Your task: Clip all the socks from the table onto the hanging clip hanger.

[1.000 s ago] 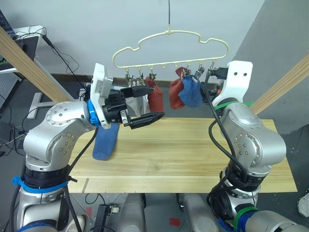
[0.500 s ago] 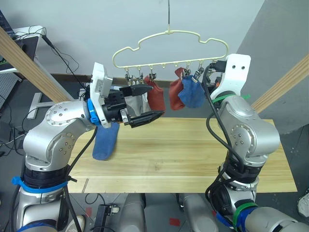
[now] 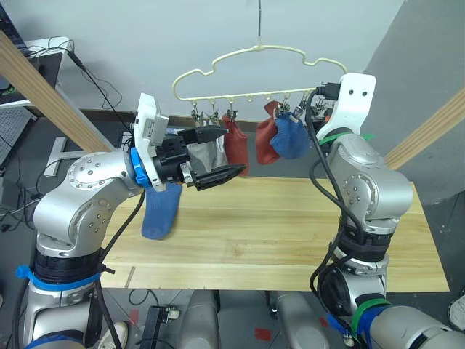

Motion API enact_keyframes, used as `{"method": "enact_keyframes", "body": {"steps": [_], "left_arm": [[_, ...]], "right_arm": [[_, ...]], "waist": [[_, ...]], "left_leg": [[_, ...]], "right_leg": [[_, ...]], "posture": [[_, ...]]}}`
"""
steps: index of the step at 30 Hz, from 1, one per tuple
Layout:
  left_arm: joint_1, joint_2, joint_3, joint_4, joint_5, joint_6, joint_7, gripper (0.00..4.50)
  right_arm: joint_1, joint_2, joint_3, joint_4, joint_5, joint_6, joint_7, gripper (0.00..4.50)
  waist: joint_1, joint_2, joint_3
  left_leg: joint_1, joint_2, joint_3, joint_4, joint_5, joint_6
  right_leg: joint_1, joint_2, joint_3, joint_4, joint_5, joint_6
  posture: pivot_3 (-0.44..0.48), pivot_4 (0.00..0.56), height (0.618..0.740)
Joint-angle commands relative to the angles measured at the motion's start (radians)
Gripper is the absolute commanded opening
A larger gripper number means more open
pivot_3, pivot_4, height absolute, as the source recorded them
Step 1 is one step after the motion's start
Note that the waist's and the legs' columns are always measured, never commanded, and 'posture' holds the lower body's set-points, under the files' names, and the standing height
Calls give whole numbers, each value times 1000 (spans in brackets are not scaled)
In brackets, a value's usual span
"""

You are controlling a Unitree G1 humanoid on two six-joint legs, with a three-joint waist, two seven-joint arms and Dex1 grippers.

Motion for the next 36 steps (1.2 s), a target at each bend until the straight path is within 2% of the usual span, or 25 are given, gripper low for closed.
{"method": "enact_keyframes", "body": {"steps": [1, 36], "left_arm": [[0, 15, 18, -35, -8, -8, 7, 4500], [19, 35, 27, -70, -15, 7, 70, 4500]], "right_arm": [[-27, -9, -9, -6, 11, -43, -1, 2259], [-89, -25, -18, 171, 38, -192, -34, 2259]], "waist": [[1, 0, 0], [13, 0, 0]], "left_leg": [[0, 0, 0, 0, 0, 0], [0, 0, 0, 0, 0, 0]], "right_leg": [[0, 0, 0, 0, 0, 0], [0, 0, 0, 2, 0, 0]], "posture": [[28, 296, 740], [72, 283, 740]]}}
